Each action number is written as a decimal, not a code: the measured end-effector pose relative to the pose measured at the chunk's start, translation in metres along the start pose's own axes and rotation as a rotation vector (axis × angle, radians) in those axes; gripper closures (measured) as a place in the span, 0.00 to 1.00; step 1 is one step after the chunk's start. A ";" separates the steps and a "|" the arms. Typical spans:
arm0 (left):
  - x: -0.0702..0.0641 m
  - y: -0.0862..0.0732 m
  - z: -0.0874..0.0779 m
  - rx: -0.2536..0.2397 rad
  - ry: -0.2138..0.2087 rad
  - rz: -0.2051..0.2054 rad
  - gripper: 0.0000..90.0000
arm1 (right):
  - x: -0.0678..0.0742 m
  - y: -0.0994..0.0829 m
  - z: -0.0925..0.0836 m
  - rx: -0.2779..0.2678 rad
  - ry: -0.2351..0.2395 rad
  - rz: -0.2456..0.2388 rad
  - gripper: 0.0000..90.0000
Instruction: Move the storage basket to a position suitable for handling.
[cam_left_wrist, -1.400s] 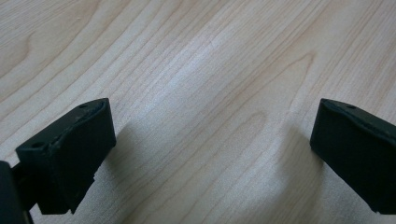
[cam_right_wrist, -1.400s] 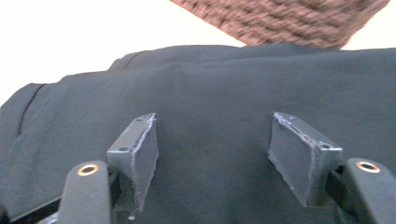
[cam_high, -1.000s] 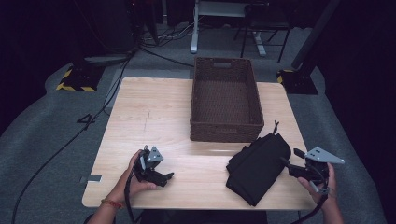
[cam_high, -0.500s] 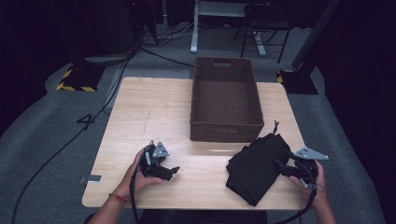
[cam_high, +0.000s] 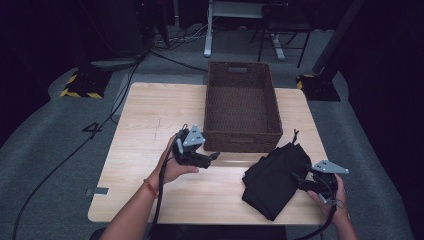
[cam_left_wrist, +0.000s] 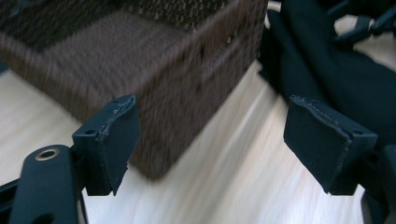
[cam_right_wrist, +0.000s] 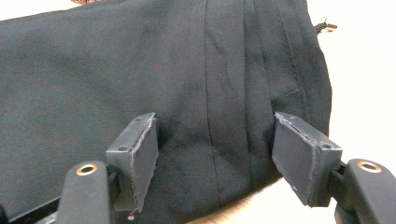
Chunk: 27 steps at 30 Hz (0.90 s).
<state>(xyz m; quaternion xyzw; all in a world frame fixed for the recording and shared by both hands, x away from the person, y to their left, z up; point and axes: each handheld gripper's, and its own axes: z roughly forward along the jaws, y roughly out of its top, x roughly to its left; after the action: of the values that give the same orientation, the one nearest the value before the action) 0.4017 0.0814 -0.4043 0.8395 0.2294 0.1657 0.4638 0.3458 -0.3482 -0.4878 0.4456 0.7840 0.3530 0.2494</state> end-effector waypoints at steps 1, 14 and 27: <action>-0.001 0.007 0.005 0.001 0.002 0.007 0.21 | 0.000 0.000 0.000 0.000 0.002 0.001 0.37; -0.006 0.045 0.076 0.059 -0.023 0.039 0.32 | -0.001 -0.005 0.000 -0.009 0.021 0.009 0.36; 0.007 0.037 0.095 0.190 -0.032 0.099 0.62 | -0.004 -0.008 0.000 -0.013 0.040 0.021 0.36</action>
<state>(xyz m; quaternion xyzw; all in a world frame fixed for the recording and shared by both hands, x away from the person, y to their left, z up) 0.4627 0.0010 -0.4207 0.8927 0.1948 0.1525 0.3768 0.3440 -0.3547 -0.4936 0.4450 0.7816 0.3698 0.2329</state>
